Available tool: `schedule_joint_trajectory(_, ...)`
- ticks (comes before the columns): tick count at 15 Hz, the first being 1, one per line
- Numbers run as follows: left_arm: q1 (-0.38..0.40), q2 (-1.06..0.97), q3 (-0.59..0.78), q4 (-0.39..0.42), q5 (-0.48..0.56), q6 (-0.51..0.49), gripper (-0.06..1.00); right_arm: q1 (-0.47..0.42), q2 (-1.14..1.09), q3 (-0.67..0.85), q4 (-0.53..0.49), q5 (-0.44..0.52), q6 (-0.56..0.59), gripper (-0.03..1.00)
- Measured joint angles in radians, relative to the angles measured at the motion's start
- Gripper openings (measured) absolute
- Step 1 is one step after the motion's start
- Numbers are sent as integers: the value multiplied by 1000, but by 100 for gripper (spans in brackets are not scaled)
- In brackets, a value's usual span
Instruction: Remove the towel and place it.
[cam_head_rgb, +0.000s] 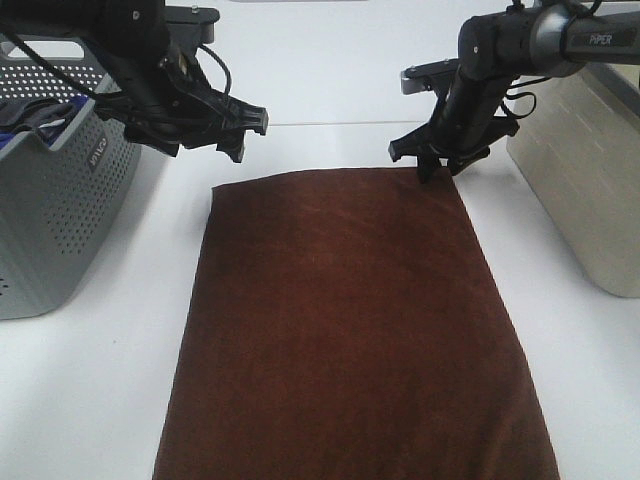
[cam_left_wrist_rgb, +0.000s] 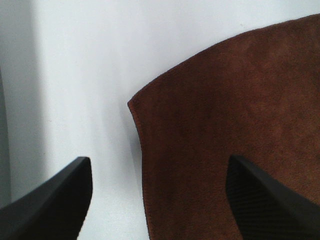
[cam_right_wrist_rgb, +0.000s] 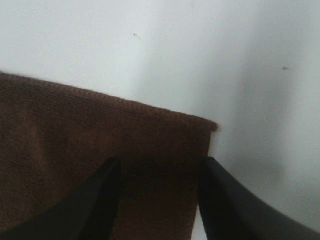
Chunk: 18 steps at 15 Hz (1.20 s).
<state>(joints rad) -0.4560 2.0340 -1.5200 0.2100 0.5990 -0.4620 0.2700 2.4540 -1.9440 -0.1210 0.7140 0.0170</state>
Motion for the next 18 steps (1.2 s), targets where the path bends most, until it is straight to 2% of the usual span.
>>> schedule_joint_trajectory(3, 0, 0, 0, 0, 0, 1, 71, 0, 15, -3, 1, -5, 2, 47)
schedule_joint_trajectory(5, 0, 0, 0, 0, 0, 1, 71, 0, 18, -7, 7, -10, 2, 41)
schedule_joint_trajectory(7, 0, 0, 0, 0, 0, 1, 71, 0, 19, -8, 11, -12, 2, 25)
schedule_joint_trajectory(8, 0, 0, 0, 0, 0, 1, 71, 0, 21, -11, 12, -8, 2, 4)
schedule_joint_trajectory(9, 0, 0, 0, 0, 0, 1, 71, 0, 21, -15, 12, -1, 2, 0)
schedule_joint_trajectory(13, 0, 0, 0, 0, 0, 0, 71, 0, 23, -61, -4, 80, 2, 0)
schedule_joint_trajectory(18, 0, 53, -7, 0, -8, -21, 71, 0, 22, -67, -40, 124, 2, 0)
